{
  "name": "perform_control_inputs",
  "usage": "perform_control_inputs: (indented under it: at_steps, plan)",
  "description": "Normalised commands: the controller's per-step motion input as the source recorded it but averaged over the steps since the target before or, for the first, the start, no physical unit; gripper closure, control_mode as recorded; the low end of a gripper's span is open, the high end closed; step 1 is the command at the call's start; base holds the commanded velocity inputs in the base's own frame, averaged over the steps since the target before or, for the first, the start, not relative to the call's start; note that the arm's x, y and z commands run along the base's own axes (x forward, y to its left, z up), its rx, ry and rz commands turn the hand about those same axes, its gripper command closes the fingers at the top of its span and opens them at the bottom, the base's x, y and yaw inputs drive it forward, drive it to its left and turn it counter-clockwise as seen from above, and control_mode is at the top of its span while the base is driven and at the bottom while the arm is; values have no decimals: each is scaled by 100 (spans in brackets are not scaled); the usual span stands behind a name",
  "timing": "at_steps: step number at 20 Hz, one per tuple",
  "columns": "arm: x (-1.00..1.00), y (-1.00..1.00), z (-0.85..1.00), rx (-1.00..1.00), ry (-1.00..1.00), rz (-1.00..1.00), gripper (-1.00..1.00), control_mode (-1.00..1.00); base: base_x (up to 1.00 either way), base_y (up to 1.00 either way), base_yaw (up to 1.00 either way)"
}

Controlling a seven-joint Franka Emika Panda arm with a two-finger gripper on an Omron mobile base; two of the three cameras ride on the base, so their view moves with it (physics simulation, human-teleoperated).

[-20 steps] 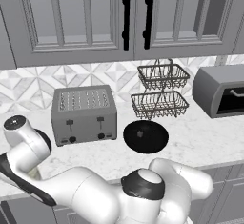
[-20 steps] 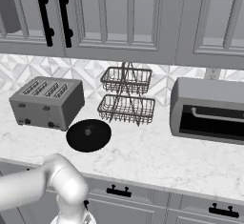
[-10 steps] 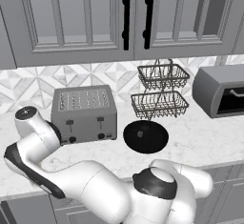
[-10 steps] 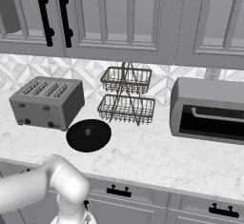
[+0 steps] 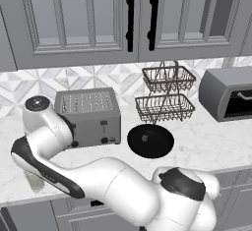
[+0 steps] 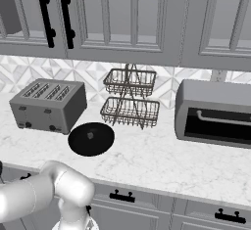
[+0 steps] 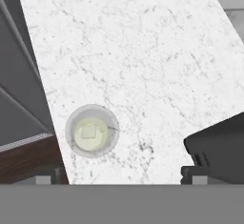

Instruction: Grab a lemon wedge from the fridge and one ice cube from the ice bowl, and put them in the glass of lemonade.

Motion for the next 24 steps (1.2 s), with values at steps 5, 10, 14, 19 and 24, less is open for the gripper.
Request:
perform_control_inputs:
  at_steps: [5,10,14,19,24]
  plan:
    - [-45,0,38,10,-5,4,-100,-100,0,0,0]
    - [-73,0,35,12,-14,5,-100,-100,0,0,0]
    - [-78,-2,35,12,-22,3,-100,-100,0,0,0]
    - [-13,-61,78,6,-26,-3,-100,-100,0,0,0]
    - [-40,-100,69,8,-8,-4,-100,-100,0,0,0]
